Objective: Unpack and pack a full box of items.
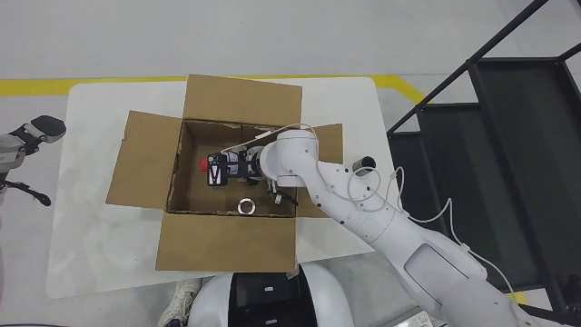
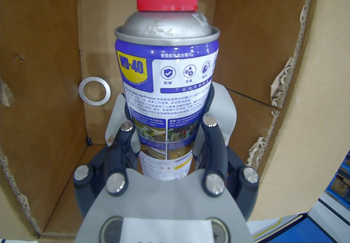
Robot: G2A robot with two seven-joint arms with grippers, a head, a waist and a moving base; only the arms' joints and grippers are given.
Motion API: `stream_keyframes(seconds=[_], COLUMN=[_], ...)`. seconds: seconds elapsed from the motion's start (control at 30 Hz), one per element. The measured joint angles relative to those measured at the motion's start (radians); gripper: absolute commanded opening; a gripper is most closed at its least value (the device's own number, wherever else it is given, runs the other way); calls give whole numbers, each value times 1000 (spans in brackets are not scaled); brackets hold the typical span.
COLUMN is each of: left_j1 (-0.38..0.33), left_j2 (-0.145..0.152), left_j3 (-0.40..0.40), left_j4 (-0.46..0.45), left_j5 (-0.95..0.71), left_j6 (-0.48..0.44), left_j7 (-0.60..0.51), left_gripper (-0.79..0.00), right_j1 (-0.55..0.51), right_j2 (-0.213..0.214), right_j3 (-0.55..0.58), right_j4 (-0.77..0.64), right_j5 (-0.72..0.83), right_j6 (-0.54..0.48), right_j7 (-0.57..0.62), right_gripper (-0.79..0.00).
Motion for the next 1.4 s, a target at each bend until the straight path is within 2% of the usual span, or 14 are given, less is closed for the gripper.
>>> stream_keyframes(seconds=[0.73, 0.8, 0.93, 1.1, 1.27, 1.4], left_j1=[0, 0, 0, 0, 0, 0], left_j2=[0, 0, 0, 0, 0, 0], left_j3=[0, 0, 0, 0, 0, 0], left_j4=[0, 0, 0, 0, 0, 0], left_j5=[0, 0, 0, 0, 0, 0], left_j6=[0, 0, 0, 0, 0, 0], left_j7=[0, 0, 0, 0, 0, 0], left_gripper=[0, 0, 0, 0, 0, 0], right_j1=[0, -14, -67, -225, -398, -503], right_j2=[0, 4, 40, 115, 171, 197], right_j3=[0, 7, 95, 312, 543, 668], right_j4=[0, -14, -74, -234, -364, -375], right_j5=[0, 8, 8, -66, -139, -187], right_j6=[0, -11, -126, -256, -284, -265], right_j7=[0, -36, -219, -490, -802, -1073], right_gripper=[-785, -785, -785, -785, -785, -785])
